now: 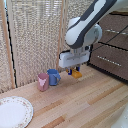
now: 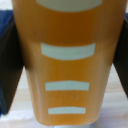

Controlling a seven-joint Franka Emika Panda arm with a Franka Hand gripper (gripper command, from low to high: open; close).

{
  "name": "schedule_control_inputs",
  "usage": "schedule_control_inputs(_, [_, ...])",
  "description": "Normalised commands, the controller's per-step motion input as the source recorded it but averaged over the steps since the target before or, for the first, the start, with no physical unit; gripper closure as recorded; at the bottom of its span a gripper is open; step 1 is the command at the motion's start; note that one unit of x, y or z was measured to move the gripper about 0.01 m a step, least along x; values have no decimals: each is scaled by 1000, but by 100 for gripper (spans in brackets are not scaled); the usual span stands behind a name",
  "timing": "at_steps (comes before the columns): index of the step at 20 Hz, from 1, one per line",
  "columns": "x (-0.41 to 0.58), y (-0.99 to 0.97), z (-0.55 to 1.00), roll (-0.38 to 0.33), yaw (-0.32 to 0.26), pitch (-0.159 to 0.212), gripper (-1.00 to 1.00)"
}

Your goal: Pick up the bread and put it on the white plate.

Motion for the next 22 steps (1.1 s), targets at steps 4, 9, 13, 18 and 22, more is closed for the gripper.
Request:
schedule_control_inputs(4, [116,926,414,0,0,8,100])
schedule_control_inputs(9, [134,935,369,0,0,5,100])
schedule_control_inputs(13, [192,929,370,0,0,38,100])
schedule_control_inputs(18, [318,906,387,0,0,66,100])
schedule_control_inputs(22, [419,891,352,0,0,97,100])
